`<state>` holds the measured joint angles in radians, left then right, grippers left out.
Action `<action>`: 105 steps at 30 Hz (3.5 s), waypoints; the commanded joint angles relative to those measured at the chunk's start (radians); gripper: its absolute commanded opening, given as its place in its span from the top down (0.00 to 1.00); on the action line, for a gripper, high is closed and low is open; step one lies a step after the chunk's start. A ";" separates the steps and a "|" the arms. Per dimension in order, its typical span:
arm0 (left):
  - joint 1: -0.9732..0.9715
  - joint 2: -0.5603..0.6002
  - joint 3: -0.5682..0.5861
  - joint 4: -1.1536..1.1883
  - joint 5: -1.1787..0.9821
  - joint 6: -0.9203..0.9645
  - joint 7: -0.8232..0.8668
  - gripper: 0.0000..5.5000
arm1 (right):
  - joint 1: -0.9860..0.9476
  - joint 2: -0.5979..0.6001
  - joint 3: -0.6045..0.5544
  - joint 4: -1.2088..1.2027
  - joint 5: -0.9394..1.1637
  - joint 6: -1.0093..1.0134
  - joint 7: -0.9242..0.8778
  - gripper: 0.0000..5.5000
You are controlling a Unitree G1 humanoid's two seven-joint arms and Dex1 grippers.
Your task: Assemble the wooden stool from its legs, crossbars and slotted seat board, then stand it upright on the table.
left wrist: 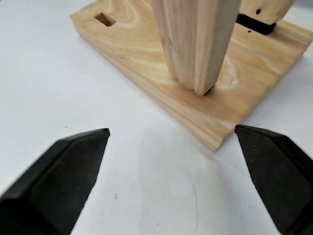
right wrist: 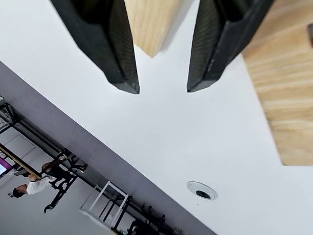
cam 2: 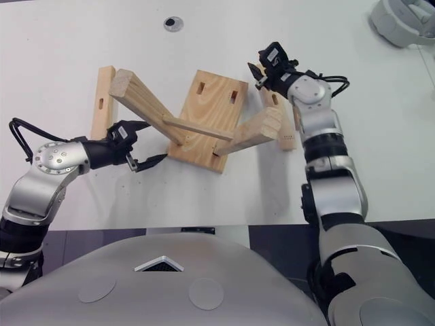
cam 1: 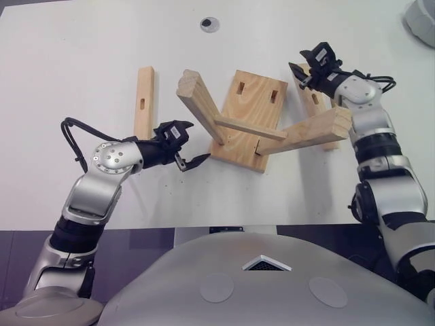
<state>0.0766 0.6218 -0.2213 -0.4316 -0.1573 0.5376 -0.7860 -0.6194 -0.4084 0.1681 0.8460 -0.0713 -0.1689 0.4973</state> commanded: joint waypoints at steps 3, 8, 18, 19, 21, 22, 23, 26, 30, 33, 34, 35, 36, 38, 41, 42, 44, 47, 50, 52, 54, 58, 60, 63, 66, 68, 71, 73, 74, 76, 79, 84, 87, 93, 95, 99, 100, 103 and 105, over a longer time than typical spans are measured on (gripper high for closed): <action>-0.025 0.015 -0.071 0.018 0.001 0.036 -0.035 0.14 | -0.219 0.072 0.059 0.356 -0.132 -0.046 -0.055 0.67; -0.058 0.026 -0.104 0.073 0.061 0.026 -0.016 0.14 | -0.222 0.064 0.071 0.442 -0.155 -0.038 0.151 0.67; -0.210 -0.070 -0.065 0.377 0.157 -0.117 0.142 0.14 | -0.181 -0.067 0.010 0.351 -0.066 -0.052 0.584 0.67; -0.244 -0.095 -0.051 0.424 0.156 -0.143 0.162 0.14 | -0.149 -0.071 0.009 0.313 -0.050 -0.046 0.641 0.67; -0.313 -0.140 -0.029 0.520 0.149 -0.190 0.183 0.14 | -0.068 -0.080 0.016 0.201 -0.019 -0.017 0.732 0.67; -0.351 -0.160 -0.023 0.578 0.146 -0.218 0.186 0.14 | -0.013 -0.092 0.022 0.109 0.004 0.014 0.772 0.67; -0.387 -0.179 -0.017 0.638 0.146 -0.250 0.184 0.14 | 0.045 -0.109 0.027 0.004 0.023 0.053 0.804 0.67; -0.455 -0.222 0.001 0.785 0.138 -0.337 0.163 0.14 | 0.182 -0.167 0.037 -0.287 0.066 0.181 0.856 0.67; -0.530 -0.256 0.054 0.965 0.113 -0.471 0.130 0.14 | 0.336 -0.263 -0.010 -0.617 0.117 0.321 0.851 0.67; -0.538 -0.188 0.134 1.021 0.104 -0.556 0.132 0.14 | 0.298 -0.299 -0.145 -0.629 0.173 0.369 0.760 0.67; -0.520 -0.154 0.158 1.003 0.102 -0.575 0.129 0.14 | 0.265 -0.297 -0.184 -0.602 0.194 0.372 0.724 0.67; -0.490 -0.124 0.176 0.962 0.099 -0.584 0.118 0.14 | 0.235 -0.288 -0.210 -0.575 0.212 0.370 0.693 0.67; -0.464 -0.103 0.187 0.925 0.096 -0.588 0.103 0.14 | 0.211 -0.275 -0.224 -0.549 0.225 0.365 0.666 0.67; -0.377 -0.062 0.186 0.793 0.080 -0.557 0.050 0.14 | 0.159 -0.222 -0.213 -0.462 0.209 0.321 0.596 0.67; -0.231 0.015 0.133 0.543 0.069 -0.461 -0.056 0.14 | 0.108 -0.147 -0.109 -0.270 0.084 0.164 0.477 0.67; -0.196 0.048 0.114 0.475 0.071 -0.417 -0.095 0.14 | 0.098 -0.132 -0.081 -0.220 0.051 0.123 0.452 0.67; -0.148 0.114 0.075 0.377 0.100 -0.355 -0.157 0.14 | 0.074 -0.109 -0.026 -0.119 -0.015 0.055 0.415 0.67; -0.133 0.149 0.019 0.291 0.136 -0.286 -0.190 0.14 | 0.063 -0.092 0.039 -0.026 -0.079 -0.027 0.409 0.67; -0.195 0.070 -0.041 0.335 0.177 -0.277 -0.142 0.14 | 0.083 -0.084 0.059 -0.041 -0.059 -0.046 0.474 0.67; -0.273 -0.018 -0.068 0.452 0.211 -0.300 -0.072 0.14 | 0.112 -0.106 0.078 -0.093 -0.051 -0.041 0.530 0.67; -0.351 -0.090 -0.083 0.587 0.240 -0.340 -0.012 0.14 | 0.150 -0.132 0.088 -0.167 -0.042 -0.022 0.576 0.67; -0.462 -0.163 -0.088 0.807 0.286 -0.448 0.073 0.14 | 0.244 -0.153 0.073 -0.345 0.007 0.066 0.601 0.67; -0.525 -0.210 -0.080 0.930 0.282 -0.498 0.111 0.14 | 0.302 -0.149 0.067 -0.445 0.035 0.122 0.591 0.67; -0.577 -0.252 -0.075 1.058 0.287 -0.566 0.134 0.14 | 0.373 -0.144 0.082 -0.585 0.052 0.196 0.573 0.67; -0.592 -0.262 -0.057 1.114 0.282 -0.610 0.139 0.14 | 0.385 -0.125 0.085 -0.641 0.047 0.234 0.536 0.67; -0.594 -0.255 -0.050 1.127 0.289 -0.631 0.144 0.14 | 0.379 -0.111 0.062 -0.645 0.033 0.253 0.471 0.67; -0.547 -0.191 -0.018 1.035 0.292 -0.622 0.145 0.14 | 0.414 -0.118 -0.026 -0.723 0.052 0.313 0.363 0.67; -0.489 -0.135 0.005 0.928 0.291 -0.592 0.131 0.14 | 0.440 -0.127 -0.075 -0.771 0.049 0.349 0.302 0.67; -0.440 -0.104 0.020 0.850 0.283 -0.560 0.115 0.14 | 0.449 -0.130 -0.089 -0.793 0.055 0.371 0.290 0.67; -0.342 -0.047 0.025 0.699 0.281 -0.502 0.075 0.14 | 0.464 -0.127 -0.083 -0.823 0.056 0.401 0.284 0.67; -0.226 0.011 -0.011 0.507 0.306 -0.419 0.017 0.14 | 0.465 -0.122 -0.064 -0.820 0.042 0.406 0.271 0.67; -0.169 0.072 -0.112 0.351 0.420 -0.324 -0.027 0.14 | 0.420 -0.096 -0.206 -0.833 0.132 0.448 0.171 0.67; -0.154 0.070 -0.147 0.278 0.440 -0.281 -0.043 0.14 | 0.434 -0.135 -0.261 -0.853 0.123 0.478 0.124 0.67; -0.128 0.028 -0.195 0.132 0.414 -0.180 -0.053 0.14 | 0.474 -0.145 -0.364 -0.833 0.139 0.625 0.019 0.67; -0.129 0.021 -0.201 0.112 0.418 -0.162 -0.041 0.14 | 0.491 -0.129 -0.362 -0.815 0.152 0.672 0.010 0.67; -0.154 0.010 -0.193 0.113 0.417 -0.154 -0.025 0.14 | 0.502 -0.101 -0.371 -0.756 0.174 0.712 -0.021 0.67; -0.161 0.006 -0.193 0.114 0.417 -0.153 -0.021 0.14 | 0.505 -0.099 -0.373 -0.740 0.177 0.719 -0.026 0.67; -0.167 0.005 -0.148 0.095 0.404 -0.149 0.002 0.14 | 0.503 -0.097 -0.373 -0.694 0.196 0.744 -0.024 0.67; -0.181 -0.013 -0.082 0.074 0.372 -0.134 0.032 0.14 | 0.500 -0.087 -0.373 -0.673 0.218 0.749 -0.020 0.63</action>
<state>-0.0743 0.6228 -0.3694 -0.3253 0.2404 0.3847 -0.7847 -0.1133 -0.5065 -0.1960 0.1497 0.1232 0.5652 0.4726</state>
